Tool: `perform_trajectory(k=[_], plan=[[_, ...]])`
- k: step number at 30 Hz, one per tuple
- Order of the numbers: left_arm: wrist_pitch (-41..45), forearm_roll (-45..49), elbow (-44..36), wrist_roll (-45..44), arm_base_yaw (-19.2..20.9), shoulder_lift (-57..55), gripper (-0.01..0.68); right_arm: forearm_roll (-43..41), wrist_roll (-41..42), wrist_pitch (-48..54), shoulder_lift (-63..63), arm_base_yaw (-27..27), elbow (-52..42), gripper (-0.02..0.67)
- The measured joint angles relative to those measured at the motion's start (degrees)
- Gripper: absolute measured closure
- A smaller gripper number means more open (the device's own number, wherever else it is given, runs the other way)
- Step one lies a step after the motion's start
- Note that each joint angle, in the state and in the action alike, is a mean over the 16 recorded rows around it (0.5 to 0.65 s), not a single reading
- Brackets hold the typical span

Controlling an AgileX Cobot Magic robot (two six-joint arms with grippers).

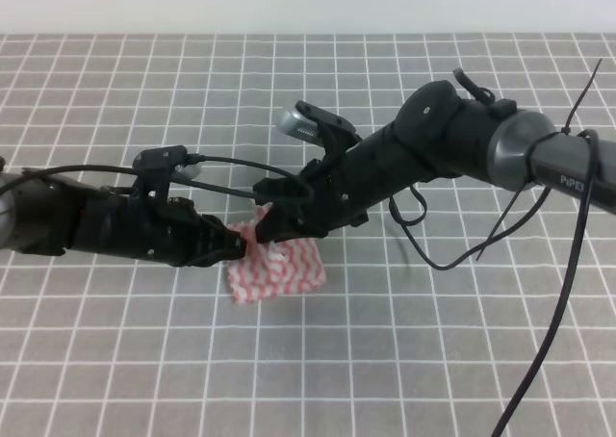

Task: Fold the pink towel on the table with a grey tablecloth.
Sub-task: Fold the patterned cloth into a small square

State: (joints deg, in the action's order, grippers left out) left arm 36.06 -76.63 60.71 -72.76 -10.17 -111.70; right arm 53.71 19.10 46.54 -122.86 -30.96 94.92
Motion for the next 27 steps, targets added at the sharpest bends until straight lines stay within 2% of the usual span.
perform_trajectory(k=[27], plan=[[-0.2,0.6,0.0,-0.1,0.0,0.7,0.674,-1.4,0.8,-2.2,-2.3,-0.8,0.0,0.661]])
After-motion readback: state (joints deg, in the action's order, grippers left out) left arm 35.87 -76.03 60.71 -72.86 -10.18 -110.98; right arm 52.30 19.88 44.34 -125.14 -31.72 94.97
